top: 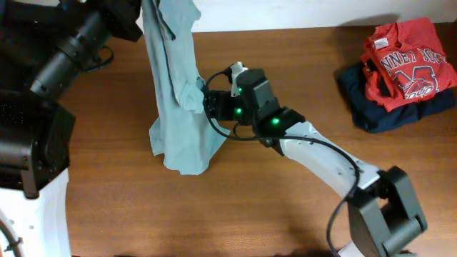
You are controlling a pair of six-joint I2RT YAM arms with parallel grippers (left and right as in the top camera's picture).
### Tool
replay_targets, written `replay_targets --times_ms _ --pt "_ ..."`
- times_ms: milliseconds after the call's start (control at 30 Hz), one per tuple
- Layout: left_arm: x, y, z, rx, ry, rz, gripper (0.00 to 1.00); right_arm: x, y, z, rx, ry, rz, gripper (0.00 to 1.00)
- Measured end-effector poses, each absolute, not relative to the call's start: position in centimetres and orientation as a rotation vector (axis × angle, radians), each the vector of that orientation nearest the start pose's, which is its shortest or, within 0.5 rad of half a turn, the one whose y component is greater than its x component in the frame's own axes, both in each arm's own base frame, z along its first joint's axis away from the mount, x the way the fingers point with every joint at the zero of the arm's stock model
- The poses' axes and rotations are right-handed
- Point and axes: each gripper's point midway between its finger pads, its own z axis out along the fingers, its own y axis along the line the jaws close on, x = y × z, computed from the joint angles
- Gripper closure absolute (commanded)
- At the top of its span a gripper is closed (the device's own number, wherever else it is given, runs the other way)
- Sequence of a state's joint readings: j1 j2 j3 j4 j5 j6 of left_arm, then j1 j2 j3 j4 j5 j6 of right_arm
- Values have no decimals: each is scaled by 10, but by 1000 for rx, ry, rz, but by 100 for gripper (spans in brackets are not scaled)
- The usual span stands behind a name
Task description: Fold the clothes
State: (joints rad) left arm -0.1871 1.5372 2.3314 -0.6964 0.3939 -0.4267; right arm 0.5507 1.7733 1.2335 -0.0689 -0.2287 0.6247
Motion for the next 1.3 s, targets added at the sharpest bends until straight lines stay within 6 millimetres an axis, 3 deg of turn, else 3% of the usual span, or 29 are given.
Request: replay_targets --times_ms 100,267,300,333,433,533,733,933,1100,1300 --pt "353 -134 614 152 1534 -772 99 417 297 148 -31 2342 854 69" --pt "358 -127 600 127 1586 -717 99 418 286 143 -20 2364 794 77" --pt "360 -125 596 114 1601 -700 99 417 281 141 -23 2377 774 83" --pt "361 -122 593 103 1614 -682 99 417 273 141 -22 2391 750 96" --pt "366 -112 581 71 1655 -604 99 416 242 150 -5 2426 661 96" --pt "371 -98 573 27 1682 -505 99 420 210 182 8 2397 593 96" --pt "380 -54 564 -82 1703 -336 99 407 154 292 -3 2225 510 96" --pt "381 -15 548 -174 1755 -228 99 373 135 378 -72 2064 485 96" --pt "380 -6 542 -176 1782 -185 99 346 127 412 -111 2023 467 96" --pt "379 -2 542 -177 1778 -154 99 320 116 436 -139 2018 431 96"
